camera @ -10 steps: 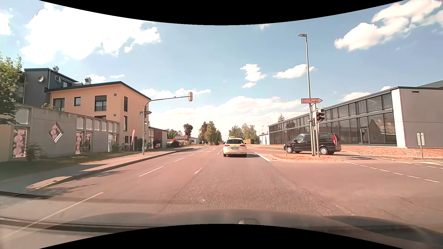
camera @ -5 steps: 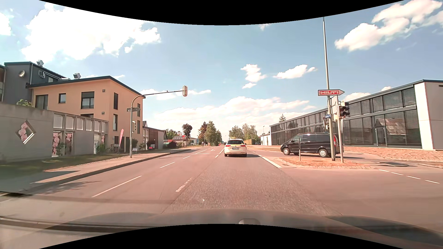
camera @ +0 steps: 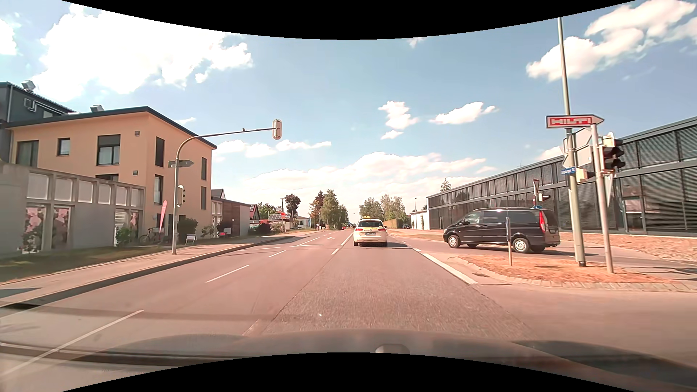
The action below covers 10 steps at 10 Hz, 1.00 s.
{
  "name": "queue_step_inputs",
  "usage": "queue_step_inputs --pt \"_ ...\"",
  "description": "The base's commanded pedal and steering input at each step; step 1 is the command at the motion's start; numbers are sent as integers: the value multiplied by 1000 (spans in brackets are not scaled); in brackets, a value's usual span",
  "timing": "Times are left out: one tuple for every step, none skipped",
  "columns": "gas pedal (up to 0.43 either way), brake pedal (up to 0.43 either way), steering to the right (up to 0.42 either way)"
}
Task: Follow the waypoints while adhering to traffic rules and regulations
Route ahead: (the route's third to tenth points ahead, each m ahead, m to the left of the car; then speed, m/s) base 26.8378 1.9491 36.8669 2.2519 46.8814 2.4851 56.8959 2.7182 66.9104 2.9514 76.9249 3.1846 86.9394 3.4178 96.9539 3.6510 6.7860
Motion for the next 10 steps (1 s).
queue_step_inputs --pt "299 0 3" --pt "287 0 4" --pt "280 0 5" --pt "268 0 6" --pt "268 0 6" --pt "268 0 6" --pt "268 0 6" --pt "260 0 6" --pt "248 0 6" --pt "228 0 6"
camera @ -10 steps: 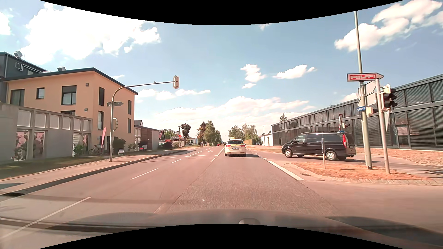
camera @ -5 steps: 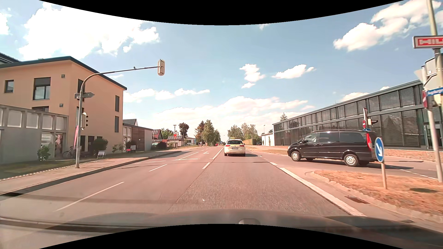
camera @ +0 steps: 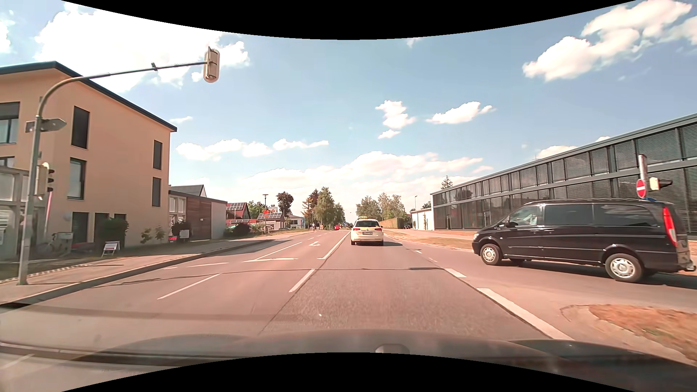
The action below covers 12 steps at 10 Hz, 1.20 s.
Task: Follow the waypoints while adhering to traffic rules and regulations
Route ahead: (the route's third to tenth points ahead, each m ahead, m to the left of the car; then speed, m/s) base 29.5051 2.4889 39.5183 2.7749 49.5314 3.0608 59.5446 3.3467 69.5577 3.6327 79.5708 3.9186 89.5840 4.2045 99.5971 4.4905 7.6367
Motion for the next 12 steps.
queue_step_inputs --pt "228 0 6" --pt "228 0 6" --pt "228 0 5" --pt "228 0 5" --pt "228 0 5" --pt "228 0 5" --pt "220 0 4" --pt "220 0 3" --pt "220 0 1" --pt "220 0 1" --pt "220 0 1" --pt "220 0 1"
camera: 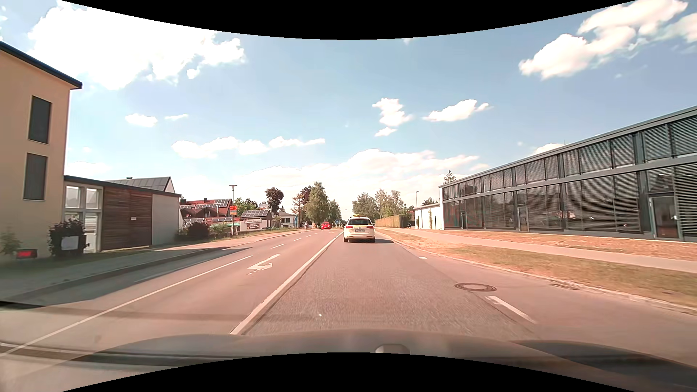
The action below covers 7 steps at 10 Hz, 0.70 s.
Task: Follow the waypoints while adhering to traffic rules and regulations
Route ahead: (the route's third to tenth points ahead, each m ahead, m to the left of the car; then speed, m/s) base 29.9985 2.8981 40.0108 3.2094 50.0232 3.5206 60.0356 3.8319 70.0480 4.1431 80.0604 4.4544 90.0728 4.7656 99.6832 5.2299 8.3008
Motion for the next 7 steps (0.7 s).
queue_step_inputs --pt "220 0 1" --pt "220 0 1" --pt "220 0 0" --pt "220 0 0" --pt "220 0 -1" --pt "220 0 -1" --pt "220 0 -2"
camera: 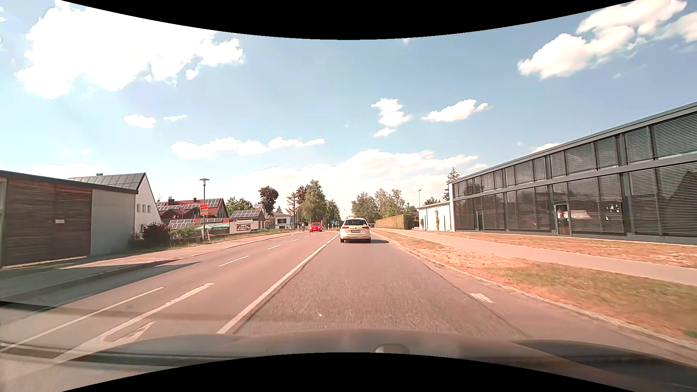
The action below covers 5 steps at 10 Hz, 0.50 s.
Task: Follow the waypoints while adhering to traffic rules and regulations
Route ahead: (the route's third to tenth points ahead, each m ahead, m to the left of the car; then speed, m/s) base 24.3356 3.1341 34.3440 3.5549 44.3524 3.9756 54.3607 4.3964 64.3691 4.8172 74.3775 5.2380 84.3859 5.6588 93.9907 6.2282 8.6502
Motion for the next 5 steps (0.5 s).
queue_step_inputs --pt "209 0 -2" --pt "209 0 -3" --pt "209 0 -5" --pt "209 0 -8" --pt "209 0 -10"
